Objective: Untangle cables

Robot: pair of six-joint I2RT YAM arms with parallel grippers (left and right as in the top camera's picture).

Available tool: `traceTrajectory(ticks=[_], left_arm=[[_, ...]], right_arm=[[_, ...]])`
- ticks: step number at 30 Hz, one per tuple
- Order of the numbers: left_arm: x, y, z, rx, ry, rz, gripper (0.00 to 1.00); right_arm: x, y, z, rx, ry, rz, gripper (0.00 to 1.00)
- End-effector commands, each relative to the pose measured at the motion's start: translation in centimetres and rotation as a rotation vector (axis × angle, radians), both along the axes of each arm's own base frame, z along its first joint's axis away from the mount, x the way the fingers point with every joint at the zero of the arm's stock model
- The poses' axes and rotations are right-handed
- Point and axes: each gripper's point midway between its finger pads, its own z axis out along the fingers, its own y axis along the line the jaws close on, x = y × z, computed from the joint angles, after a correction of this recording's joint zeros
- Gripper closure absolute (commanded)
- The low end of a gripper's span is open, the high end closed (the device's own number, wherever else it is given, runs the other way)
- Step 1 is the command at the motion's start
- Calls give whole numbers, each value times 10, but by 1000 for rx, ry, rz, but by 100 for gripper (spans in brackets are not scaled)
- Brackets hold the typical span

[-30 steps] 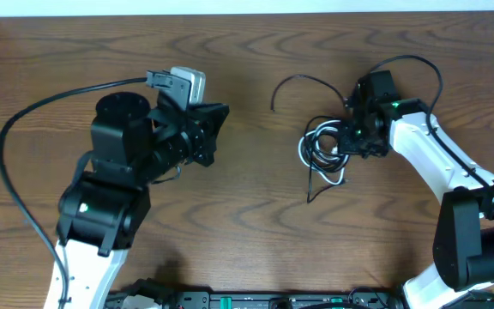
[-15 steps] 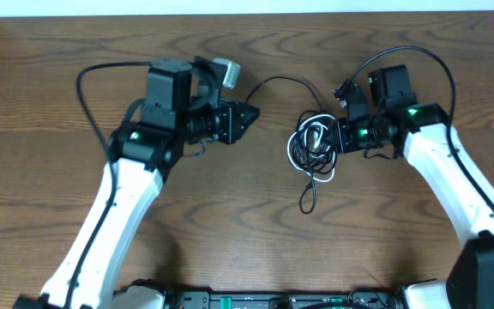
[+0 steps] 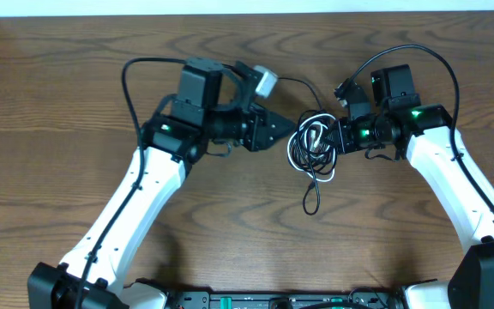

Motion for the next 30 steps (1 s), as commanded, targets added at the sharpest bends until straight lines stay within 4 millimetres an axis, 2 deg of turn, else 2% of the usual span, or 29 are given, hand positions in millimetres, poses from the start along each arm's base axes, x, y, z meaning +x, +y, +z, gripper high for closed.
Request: traceTrajectory(ticks=[1,10,17,22,26,30], left_arm=[[-2,-10,7,0,-29,-20,62],[12,-7,-10,106,-63,76,62],[17,-9,-35,139,-9,76,62],[17,-12,-55,166,41,64,63],[16,-14,-59,171,49,59,92],[17,-15,-58,167,43,59,92]], right_arm=[[-3,6,6,26,-11,25,99],[-9,15,5,25,-4,55,99],[-14,29,6,27,-13,94,99],[-13,30,6,28,-19,97,99],[-12,27,5,13,-24,89,99],[-7,18,0,-42,-30,53,99]])
